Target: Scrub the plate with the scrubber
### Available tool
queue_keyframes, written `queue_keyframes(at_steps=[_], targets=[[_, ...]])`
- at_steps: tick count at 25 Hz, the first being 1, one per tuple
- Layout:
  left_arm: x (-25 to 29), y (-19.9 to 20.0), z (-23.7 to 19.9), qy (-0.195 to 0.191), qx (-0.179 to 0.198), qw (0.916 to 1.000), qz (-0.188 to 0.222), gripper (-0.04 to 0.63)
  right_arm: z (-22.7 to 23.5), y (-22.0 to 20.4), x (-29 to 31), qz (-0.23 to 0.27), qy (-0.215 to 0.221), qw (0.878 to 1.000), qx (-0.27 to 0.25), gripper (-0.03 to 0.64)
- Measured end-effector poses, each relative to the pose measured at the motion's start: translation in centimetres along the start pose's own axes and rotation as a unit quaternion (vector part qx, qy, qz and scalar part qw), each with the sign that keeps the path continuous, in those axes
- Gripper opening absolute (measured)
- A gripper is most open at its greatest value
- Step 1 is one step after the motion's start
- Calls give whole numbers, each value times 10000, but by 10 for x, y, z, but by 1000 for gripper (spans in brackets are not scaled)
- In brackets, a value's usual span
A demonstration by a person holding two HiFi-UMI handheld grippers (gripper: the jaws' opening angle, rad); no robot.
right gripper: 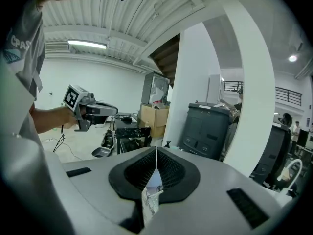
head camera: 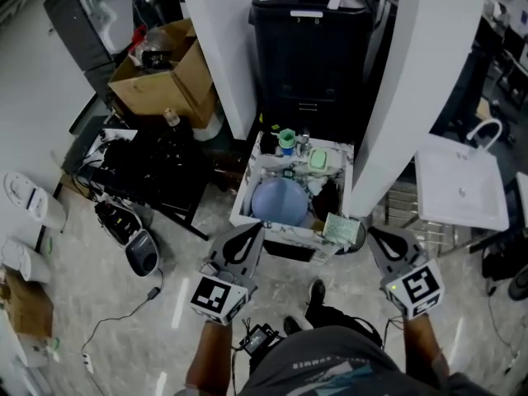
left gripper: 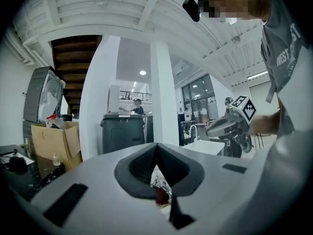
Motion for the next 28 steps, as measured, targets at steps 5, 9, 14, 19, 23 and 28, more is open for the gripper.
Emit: queue_keyframes(at_steps=[5,9,14,19,23,28], targets=[[34,-2,-18,142,-34,9996,-245,2,31,3,37,156,206,9996,92,31],[67,-1,-29,190,-76,9992,-349,2,59,-3,63,189,362,9990,180,31],[102,-4,-44,364,-37,9982,-480,2,91,-10,97,194,604,9976,274,31],[117,-13,-56,610,-64,9964,-592,2,105,-12,132,282,925,9951,220,31],[119,-20,-68,773,-82,9943,-733,2,108,-11,154,297,1040,9936,335,32],[122,-35,-89,865,-164,9925,-842,2,100,-18,184,123,1164,9925,361,32]])
Point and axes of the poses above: the fingertips, and each gripper's own axes: x forward along the fingers, z to its right, y out of its top, the point moved 4 cm from there along -x, backward along the fingers, and after that the axes turned 3 degrees about z, right-handed, at the moved point
